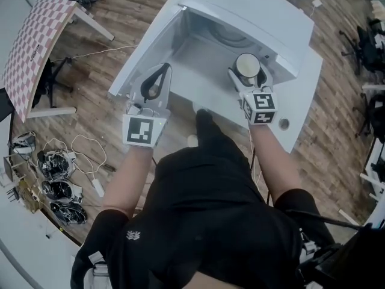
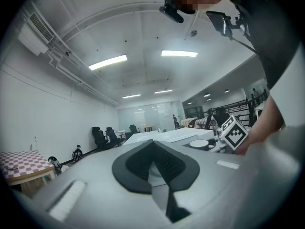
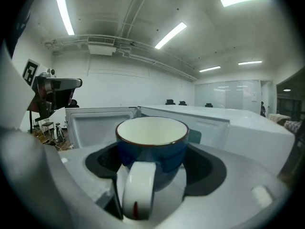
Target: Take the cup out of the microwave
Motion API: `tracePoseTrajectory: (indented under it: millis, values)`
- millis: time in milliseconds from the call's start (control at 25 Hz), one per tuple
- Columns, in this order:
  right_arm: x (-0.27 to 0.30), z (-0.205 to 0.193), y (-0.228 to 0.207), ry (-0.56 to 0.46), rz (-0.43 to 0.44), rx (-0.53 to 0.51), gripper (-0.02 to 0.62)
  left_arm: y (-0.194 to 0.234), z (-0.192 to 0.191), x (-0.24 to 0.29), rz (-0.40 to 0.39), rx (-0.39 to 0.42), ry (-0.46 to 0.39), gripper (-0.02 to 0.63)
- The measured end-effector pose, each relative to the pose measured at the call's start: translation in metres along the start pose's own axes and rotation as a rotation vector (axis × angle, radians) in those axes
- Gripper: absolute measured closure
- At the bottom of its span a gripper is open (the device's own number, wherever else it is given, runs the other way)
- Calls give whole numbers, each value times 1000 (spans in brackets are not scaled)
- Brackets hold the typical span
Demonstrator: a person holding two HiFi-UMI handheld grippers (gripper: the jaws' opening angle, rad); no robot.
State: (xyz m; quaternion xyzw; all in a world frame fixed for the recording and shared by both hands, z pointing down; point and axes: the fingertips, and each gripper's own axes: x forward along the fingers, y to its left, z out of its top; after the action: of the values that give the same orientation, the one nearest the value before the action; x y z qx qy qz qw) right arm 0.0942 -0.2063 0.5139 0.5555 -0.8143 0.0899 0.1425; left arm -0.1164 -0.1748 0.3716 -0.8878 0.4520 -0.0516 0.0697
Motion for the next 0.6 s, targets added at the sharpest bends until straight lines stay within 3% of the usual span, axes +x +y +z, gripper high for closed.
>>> tracePoseTrajectory:
  millis: [600]
  values:
    - [-38,73,-4,-29,27,14,206,23,46,3,14,19,-20,600]
